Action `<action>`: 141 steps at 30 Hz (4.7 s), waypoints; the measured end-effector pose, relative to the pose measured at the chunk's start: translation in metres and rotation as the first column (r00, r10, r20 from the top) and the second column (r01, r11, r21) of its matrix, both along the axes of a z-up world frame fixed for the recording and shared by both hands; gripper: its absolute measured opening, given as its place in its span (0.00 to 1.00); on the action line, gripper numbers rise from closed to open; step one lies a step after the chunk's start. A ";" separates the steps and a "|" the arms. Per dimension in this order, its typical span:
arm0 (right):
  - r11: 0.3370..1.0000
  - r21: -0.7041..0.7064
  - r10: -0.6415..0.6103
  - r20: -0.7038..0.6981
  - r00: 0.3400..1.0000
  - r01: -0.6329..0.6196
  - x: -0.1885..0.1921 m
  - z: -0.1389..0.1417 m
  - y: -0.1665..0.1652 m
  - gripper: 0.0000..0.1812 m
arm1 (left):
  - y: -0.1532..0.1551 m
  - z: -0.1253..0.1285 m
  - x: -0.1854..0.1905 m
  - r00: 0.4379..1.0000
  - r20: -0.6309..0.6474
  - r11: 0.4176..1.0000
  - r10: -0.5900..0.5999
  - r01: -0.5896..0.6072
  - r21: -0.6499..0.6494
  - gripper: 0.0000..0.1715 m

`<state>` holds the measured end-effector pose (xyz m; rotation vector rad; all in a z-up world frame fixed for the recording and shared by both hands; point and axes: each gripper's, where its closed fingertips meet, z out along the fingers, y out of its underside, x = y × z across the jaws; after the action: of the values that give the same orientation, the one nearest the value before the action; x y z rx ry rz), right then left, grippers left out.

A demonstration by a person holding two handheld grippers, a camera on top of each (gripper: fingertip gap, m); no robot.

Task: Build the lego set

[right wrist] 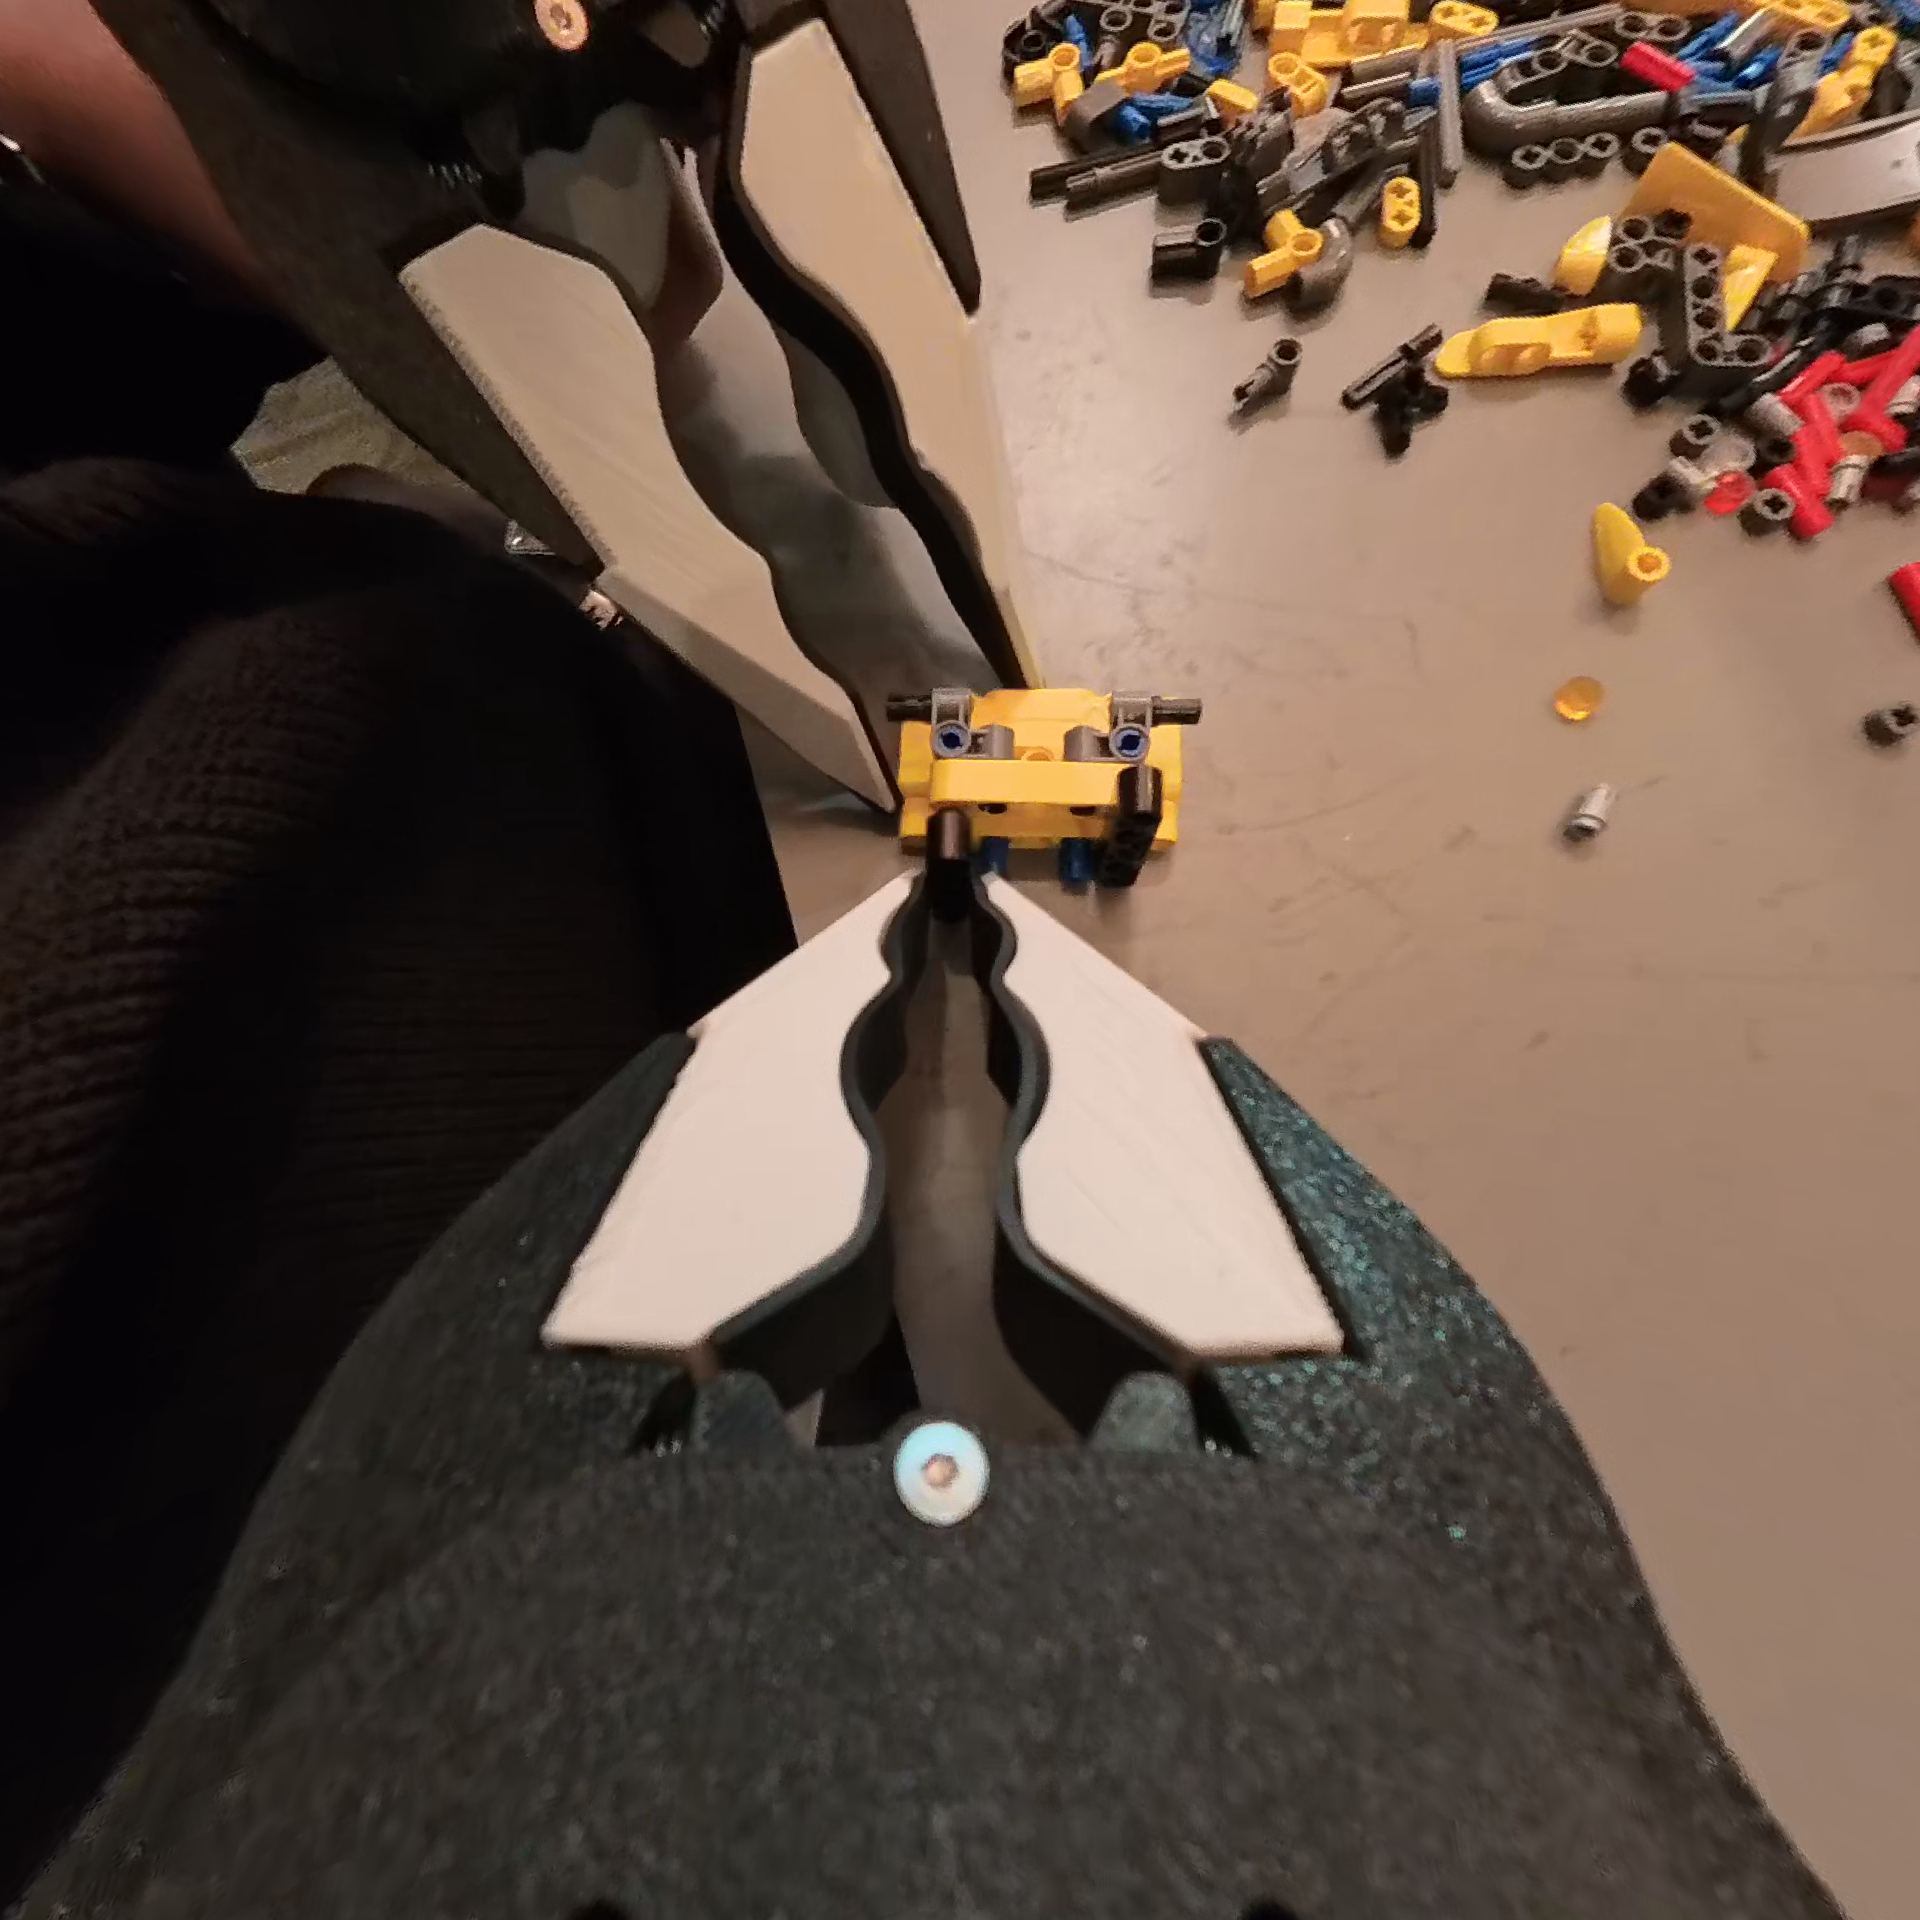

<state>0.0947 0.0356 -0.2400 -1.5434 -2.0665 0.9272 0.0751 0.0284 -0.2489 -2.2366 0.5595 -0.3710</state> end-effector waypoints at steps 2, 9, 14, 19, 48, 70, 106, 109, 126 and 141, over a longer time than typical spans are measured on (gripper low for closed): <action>1.000 -0.004 0.016 0.011 1.000 -0.016 0.000 0.000 -0.001 0.04 | 0.000 0.000 0.000 1.000 0.013 1.000 0.001 -0.001 -0.008 0.19; 0.998 -0.069 0.002 -0.004 1.000 -0.002 0.000 0.000 -0.003 0.03 | 0.000 0.000 0.000 1.000 0.030 1.000 0.001 0.000 -0.017 0.19; 0.991 -0.119 -0.061 0.020 0.998 0.063 -0.001 0.000 0.001 0.04 | 0.000 0.000 -0.001 0.999 0.033 1.000 0.001 0.000 -0.017 0.19; 0.994 -0.095 -0.051 0.032 0.998 0.054 -0.001 0.000 0.001 0.03 | 0.000 0.000 -0.001 1.000 0.028 1.000 -0.001 0.001 -0.011 0.19; 0.994 0.108 0.004 -0.069 0.998 0.004 -0.003 0.000 -0.001 0.03 | 0.001 -0.001 0.001 0.998 -0.055 0.999 0.006 -0.003 0.040 0.20; 1.000 0.002 -0.022 -0.066 0.998 0.022 -0.006 0.000 0.001 0.03 | 0.003 -0.002 0.001 0.990 -0.134 0.996 0.031 -0.019 0.084 0.21; 0.996 0.084 0.006 -0.109 0.994 0.003 -0.010 -0.001 0.000 0.03 | 0.004 -0.002 0.000 0.986 -0.165 1.000 0.017 -0.013 0.023 0.21; 0.999 -0.022 -0.025 -0.077 0.997 0.024 -0.011 -0.001 0.001 0.03 | 0.005 -0.002 0.000 0.987 -0.160 1.000 0.018 -0.014 0.026 0.21; 0.997 0.013 -0.072 -0.066 0.995 0.073 -0.003 -0.004 0.005 0.05 | 0.005 -0.002 0.000 0.992 -0.123 1.000 0.008 -0.005 0.024 0.20; 0.997 0.058 -0.052 -0.004 0.999 0.053 0.000 -0.009 0.006 0.03 | 0.005 -0.002 0.000 0.995 -0.100 0.999 0.011 -0.008 0.038 0.20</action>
<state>0.0946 0.0417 -0.2489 -1.5581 -2.0231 0.8426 0.0751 0.0330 -0.2513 -2.2302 0.6031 -0.2430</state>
